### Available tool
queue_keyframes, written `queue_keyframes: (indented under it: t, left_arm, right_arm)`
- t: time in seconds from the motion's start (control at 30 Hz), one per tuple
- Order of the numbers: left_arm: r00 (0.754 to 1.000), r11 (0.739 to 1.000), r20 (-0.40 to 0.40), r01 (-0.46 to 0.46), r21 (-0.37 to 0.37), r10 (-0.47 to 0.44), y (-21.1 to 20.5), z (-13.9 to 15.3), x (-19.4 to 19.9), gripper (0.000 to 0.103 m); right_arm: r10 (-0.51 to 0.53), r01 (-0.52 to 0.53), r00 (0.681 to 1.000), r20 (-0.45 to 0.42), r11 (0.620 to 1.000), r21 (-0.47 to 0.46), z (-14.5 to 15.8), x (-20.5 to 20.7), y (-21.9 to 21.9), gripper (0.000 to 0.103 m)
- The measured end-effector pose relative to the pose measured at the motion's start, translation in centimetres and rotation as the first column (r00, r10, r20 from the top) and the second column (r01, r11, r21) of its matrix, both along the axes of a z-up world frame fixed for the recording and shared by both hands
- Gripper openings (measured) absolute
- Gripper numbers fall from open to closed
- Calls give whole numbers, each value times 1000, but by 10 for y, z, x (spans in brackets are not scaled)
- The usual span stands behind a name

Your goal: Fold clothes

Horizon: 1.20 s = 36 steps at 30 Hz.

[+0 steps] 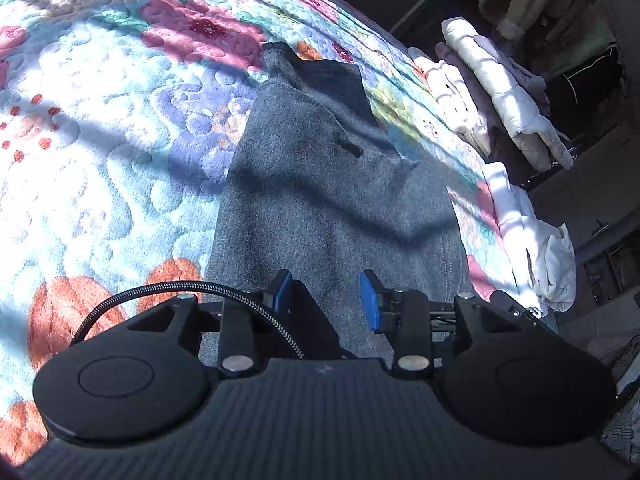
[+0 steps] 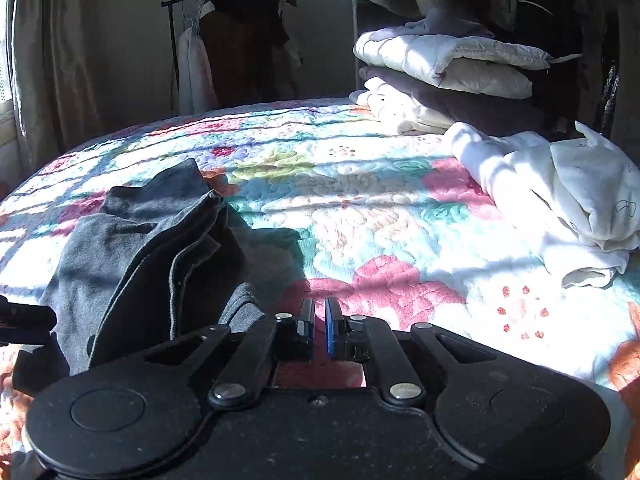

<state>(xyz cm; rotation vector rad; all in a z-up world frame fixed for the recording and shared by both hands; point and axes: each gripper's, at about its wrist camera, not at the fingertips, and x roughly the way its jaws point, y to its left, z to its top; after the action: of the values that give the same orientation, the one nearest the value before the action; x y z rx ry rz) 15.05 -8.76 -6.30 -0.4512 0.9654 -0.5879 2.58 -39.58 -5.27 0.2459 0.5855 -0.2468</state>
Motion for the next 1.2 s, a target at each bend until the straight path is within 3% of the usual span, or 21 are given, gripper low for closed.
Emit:
queue_keyframes:
  t: [0.07, 0.13, 0.2, 0.3, 0.47, 0.5, 0.53, 0.63, 0.7, 0.73, 0.8, 0.87, 0.9, 0.97, 1.03, 1.07, 1.1, 1.2]
  left_arm:
    - [999, 999, 19, 28, -32, -27, -4, 5, -2, 36]
    - [998, 998, 39, 52, -36, -50, -10, 9, -5, 37]
    - [996, 997, 57, 72, -18, -71, -18, 12, -8, 38]
    - [994, 995, 66, 85, 55, -88, -26, 9, -9, 41]
    - [997, 992, 52, 53, 111, -59, -19, 1, -6, 41]
    - [997, 993, 49, 46, 113, -51, -16, 0, -5, 41]
    - [998, 994, 42, 39, 104, -44, -13, -1, -4, 41]
    - [999, 997, 23, 22, 74, -23, -5, -2, -1, 41]
    - [1000, 997, 16, 19, 69, -20, -4, -2, 0, 41]
    - [1000, 997, 15, 20, 77, -21, -4, -2, 0, 41]
    - [1000, 996, 12, 24, 91, -25, -6, -2, 0, 41]
    - [999, 994, 14, 30, 103, -31, -5, -1, -2, 41]
    - [999, 993, 20, 28, 113, -31, -3, 2, -2, 41]
    - [999, 991, 32, 25, 133, -30, 2, 7, -3, 41]
    - [999, 988, 44, 22, 153, -29, 7, 12, -4, 42]
    - [998, 987, 50, 20, 162, -28, 9, 14, -5, 47]
    - [998, 985, 56, 18, 172, -28, 12, 17, -6, 52]
    - [998, 978, 58, 20, 206, -33, 15, 20, -6, 54]
  right_arm:
    - [50, -54, 998, 36, 988, 141, 8, 5, -4, 15]
    - [100, -114, 993, 64, 946, 303, 11, 13, -5, 47]
    - [121, -143, 990, 77, 895, 422, 8, 23, -3, 59]
    - [130, -132, 991, 39, 861, 492, -3, 43, 2, 63]
    - [116, -91, 993, -18, 862, 498, -23, 80, 1, 64]
    - [137, -110, 990, -22, 871, 478, -25, 87, 2, 54]
    - [157, -132, 987, -22, 888, 441, -23, 90, 5, 5]
    - [195, -200, 980, 42, 964, 175, -1, 82, 25, 8]
    - [225, -222, 974, 32, 971, -87, 12, 73, 48, 7]
    - [227, -224, 974, 5, 963, -149, 12, 72, 53, 7]
    - [214, -222, 975, -66, 962, -158, 4, 78, 52, 8]
    - [149, -165, 982, -114, 976, -141, -7, 80, 42, 16]
    - [107, -129, 987, -123, 974, -184, -8, 77, 41, 18]
    - [35, -79, 991, -127, 930, -359, -8, 68, 47, 19]
    - [19, -87, 991, -134, 848, -522, -4, 54, 60, 18]
    - [31, -91, 992, -123, 850, -518, 1, 47, 61, 18]
    - [73, -111, 993, -97, 876, -469, 10, 37, 61, 20]
    - [227, -226, 973, -37, 919, -324, 26, 15, 70, 29]
